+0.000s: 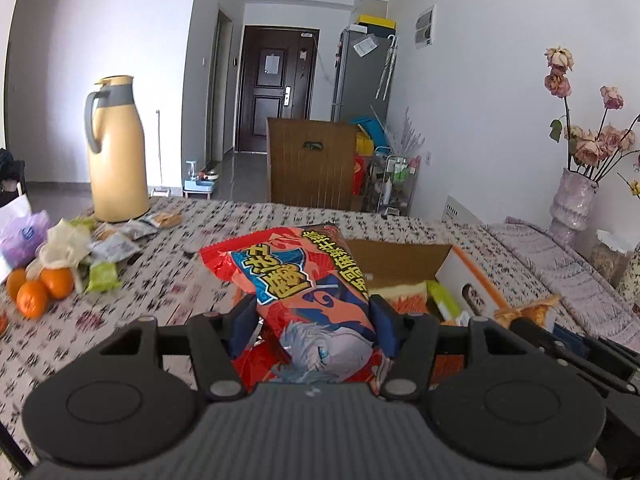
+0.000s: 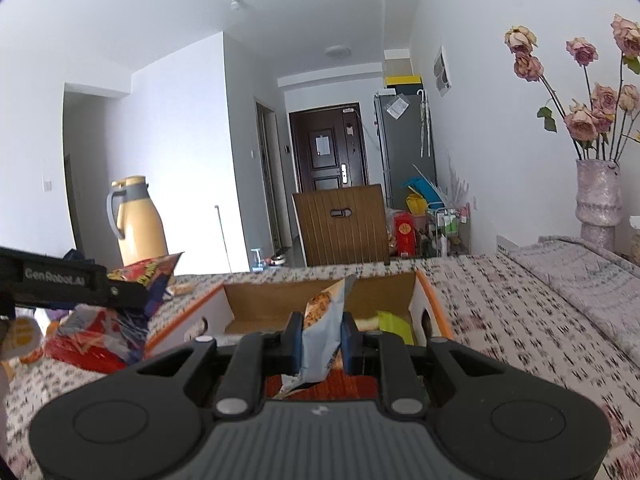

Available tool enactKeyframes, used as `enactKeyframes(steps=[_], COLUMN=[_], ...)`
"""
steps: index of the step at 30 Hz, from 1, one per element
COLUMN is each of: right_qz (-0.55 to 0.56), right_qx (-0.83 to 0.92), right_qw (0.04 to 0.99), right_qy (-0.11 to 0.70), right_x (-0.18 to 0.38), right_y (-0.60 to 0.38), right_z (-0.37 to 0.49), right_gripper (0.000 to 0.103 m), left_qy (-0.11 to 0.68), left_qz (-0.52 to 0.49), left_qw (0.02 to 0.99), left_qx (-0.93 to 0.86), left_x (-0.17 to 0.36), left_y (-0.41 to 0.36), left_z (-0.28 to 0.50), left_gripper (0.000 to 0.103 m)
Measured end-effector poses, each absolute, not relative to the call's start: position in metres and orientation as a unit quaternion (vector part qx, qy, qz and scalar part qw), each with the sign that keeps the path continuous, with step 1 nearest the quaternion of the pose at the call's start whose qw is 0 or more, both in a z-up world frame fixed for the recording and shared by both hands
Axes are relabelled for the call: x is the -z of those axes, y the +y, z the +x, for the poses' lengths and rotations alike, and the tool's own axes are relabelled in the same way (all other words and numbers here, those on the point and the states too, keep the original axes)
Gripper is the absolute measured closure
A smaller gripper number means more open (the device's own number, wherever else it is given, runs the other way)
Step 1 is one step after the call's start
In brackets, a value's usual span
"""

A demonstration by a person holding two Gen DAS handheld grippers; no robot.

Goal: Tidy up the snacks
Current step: 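Carry the chip bag and cracker packet over the cardboard box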

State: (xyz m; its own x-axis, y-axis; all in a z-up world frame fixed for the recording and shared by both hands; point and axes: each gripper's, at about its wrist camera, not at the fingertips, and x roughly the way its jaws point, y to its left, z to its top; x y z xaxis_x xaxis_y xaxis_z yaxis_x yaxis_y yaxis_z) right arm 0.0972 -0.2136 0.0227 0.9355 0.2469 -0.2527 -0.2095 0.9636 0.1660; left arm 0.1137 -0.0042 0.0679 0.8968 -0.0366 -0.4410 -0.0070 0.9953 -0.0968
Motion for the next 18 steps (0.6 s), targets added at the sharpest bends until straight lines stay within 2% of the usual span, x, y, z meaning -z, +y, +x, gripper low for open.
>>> enactKeyframes(steps=[18], right_qz=[0.051], right_qx=[-0.098], right_qw=[0.98], right_qy=[0.164], right_x=[-0.023], right_y=[-0.198], right_z=[0.205], right_gripper=[0.085], left_qy=[0.203], left_qz=[-0.029], left_qw=[0.979], left_qx=[-0.016], left_x=[-0.052], left_y=[-0.026], left_z=[0.195], left_gripper=[0.042])
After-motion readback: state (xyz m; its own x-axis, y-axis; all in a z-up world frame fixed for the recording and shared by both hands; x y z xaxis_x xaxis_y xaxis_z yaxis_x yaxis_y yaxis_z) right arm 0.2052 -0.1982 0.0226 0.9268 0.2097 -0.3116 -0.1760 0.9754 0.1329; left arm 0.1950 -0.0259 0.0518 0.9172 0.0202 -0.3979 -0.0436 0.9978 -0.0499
